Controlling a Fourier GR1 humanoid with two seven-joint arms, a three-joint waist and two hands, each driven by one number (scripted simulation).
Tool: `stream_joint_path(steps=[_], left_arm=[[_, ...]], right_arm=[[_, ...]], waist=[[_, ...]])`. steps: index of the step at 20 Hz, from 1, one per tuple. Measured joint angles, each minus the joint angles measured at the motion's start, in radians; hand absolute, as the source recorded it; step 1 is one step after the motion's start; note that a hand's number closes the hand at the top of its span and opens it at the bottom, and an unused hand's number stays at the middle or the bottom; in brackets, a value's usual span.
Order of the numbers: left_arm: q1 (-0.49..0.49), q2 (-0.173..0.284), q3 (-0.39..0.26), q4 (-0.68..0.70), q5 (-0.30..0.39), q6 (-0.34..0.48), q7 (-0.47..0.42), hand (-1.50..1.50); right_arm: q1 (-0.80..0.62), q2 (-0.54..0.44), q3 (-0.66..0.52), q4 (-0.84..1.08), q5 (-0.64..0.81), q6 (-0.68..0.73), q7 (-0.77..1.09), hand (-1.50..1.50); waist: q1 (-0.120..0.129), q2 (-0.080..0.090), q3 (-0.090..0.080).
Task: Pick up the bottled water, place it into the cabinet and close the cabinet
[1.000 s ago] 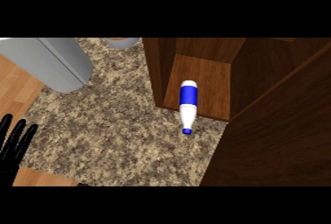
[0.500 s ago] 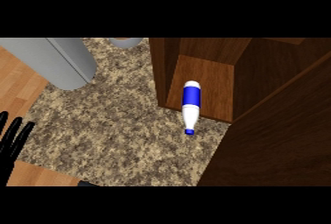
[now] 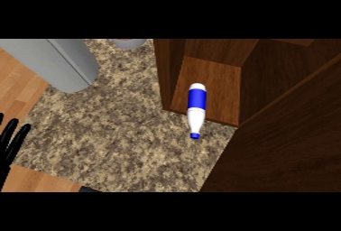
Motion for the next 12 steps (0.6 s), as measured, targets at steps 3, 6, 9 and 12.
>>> stream_joint_path(steps=[3,6,9,12], left_arm=[[-0.002,0.003,0.004,0.004,0.004,-0.007,0.001,-1.50],[-0.006,0.006,0.009,0.007,0.007,-0.011,0.002,-1.50],[-0.013,0.009,0.011,0.006,0.009,-0.020,0.002,-1.50],[-0.020,0.012,0.016,0.007,0.010,-0.028,0.002,-1.50]], right_arm=[[0.001,0.007,-0.001,0.002,-0.004,0.002,0.003,1.50],[0.005,0.015,-0.001,0.007,-0.013,0.004,0.002,1.50],[0.007,0.022,-0.003,0.016,-0.033,0.008,-0.003,1.50],[0.011,0.031,-0.006,0.026,-0.060,0.010,-0.004,1.50]], waist=[[0.001,0.006,-0.001],[0.009,0.016,-0.001],[0.027,0.028,0.000],[0.041,0.041,0.003]])
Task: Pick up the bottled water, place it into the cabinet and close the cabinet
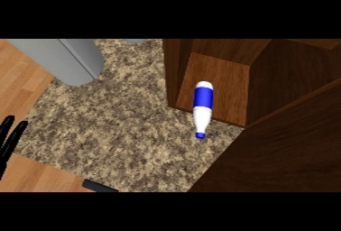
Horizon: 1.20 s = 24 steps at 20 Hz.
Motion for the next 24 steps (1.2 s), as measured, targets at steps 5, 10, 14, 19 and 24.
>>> stream_joint_path(steps=[5,10,14,19,24], left_arm=[[-0.013,0.007,0.006,0.003,0.002,-0.008,0.004,-1.50],[-0.017,0.013,0.009,0.013,0.007,-0.017,0.009,-1.50],[-0.022,0.015,0.014,0.023,0.008,-0.023,0.011,-1.50],[-0.029,0.016,0.015,0.037,0.015,-0.030,0.014,-1.50],[-0.033,0.014,0.017,0.049,0.019,-0.036,0.016,-1.50]], right_arm=[[0.002,0.018,-0.006,0.012,-0.032,-0.001,0.010,1.50],[-0.052,0.050,-0.029,0.024,-0.041,-0.021,0.053,1.50],[-0.140,0.076,-0.050,0.065,-0.041,-0.042,0.130,1.50],[-0.259,0.110,-0.082,0.146,-0.052,-0.055,0.216,1.50],[-0.392,0.170,-0.120,0.269,-0.080,-0.083,0.296,1.50]], waist=[[0.005,0.010,0.002],[0.005,0.006,0.003],[0.007,0.001,0.003],[0.006,-0.002,0.003],[0.005,-0.006,0.007]])
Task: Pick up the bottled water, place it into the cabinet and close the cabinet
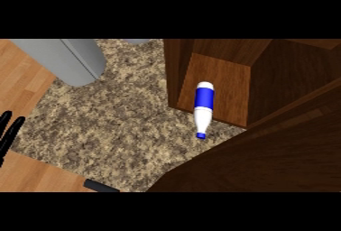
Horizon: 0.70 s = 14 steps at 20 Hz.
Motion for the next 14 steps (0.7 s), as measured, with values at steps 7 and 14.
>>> stream_joint_path(steps=[7,14], left_arm=[[0.000,-0.001,0.005,0.021,0.010,-0.008,0.004,-1.50],[0.004,-0.009,0.015,0.044,0.016,-0.012,-0.002,-1.50]], right_arm=[[-0.223,0.142,-0.043,0.202,-0.001,-0.095,0.112,1.50],[-0.494,0.280,-0.159,0.462,0.088,-0.302,0.171,1.50]], waist=[[-0.012,-0.011,0.006],[-0.040,-0.019,0.012]])
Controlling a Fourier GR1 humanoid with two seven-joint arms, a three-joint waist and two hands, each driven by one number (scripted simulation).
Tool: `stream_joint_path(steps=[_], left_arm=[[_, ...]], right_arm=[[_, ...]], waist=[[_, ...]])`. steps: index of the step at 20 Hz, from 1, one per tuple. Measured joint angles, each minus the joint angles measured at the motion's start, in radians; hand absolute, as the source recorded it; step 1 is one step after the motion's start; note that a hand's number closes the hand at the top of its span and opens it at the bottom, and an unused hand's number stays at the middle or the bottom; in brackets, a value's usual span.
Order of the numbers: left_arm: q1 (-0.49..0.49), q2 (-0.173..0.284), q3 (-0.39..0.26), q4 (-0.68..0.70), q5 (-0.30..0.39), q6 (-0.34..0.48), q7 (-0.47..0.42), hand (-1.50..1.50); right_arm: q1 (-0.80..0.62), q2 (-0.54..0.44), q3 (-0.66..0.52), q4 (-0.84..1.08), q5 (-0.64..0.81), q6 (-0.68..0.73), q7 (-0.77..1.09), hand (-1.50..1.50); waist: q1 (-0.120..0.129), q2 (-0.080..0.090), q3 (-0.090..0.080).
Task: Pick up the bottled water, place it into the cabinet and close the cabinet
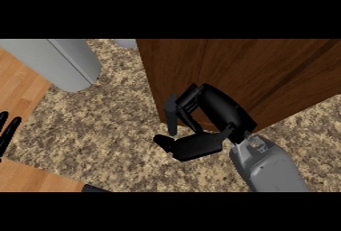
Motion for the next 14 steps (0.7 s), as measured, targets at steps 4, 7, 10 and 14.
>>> stream_joint_path(steps=[4,7,10,14], left_arm=[[0.003,-0.004,0.005,0.010,0.004,-0.004,-0.002,-1.50],[0.006,-0.013,0.002,0.011,0.005,-0.009,-0.005,-1.50],[0.010,-0.014,0.007,0.015,0.006,-0.015,-0.009,-1.50],[0.016,-0.014,0.014,0.017,0.011,-0.017,-0.008,-1.50]], right_arm=[[-0.137,0.028,-0.049,0.147,0.013,-0.117,0.007,1.50],[-0.185,0.040,-0.044,0.214,-0.008,-0.180,0.014,-1.50],[-0.216,0.040,-0.032,0.255,-0.042,-0.240,0.021,-1.50],[-0.246,0.040,-0.018,0.296,-0.082,-0.303,0.018,-1.50]], waist=[[-0.014,-0.004,0.005],[-0.026,-0.012,0.007],[-0.032,-0.019,0.008],[-0.041,-0.025,0.010]])
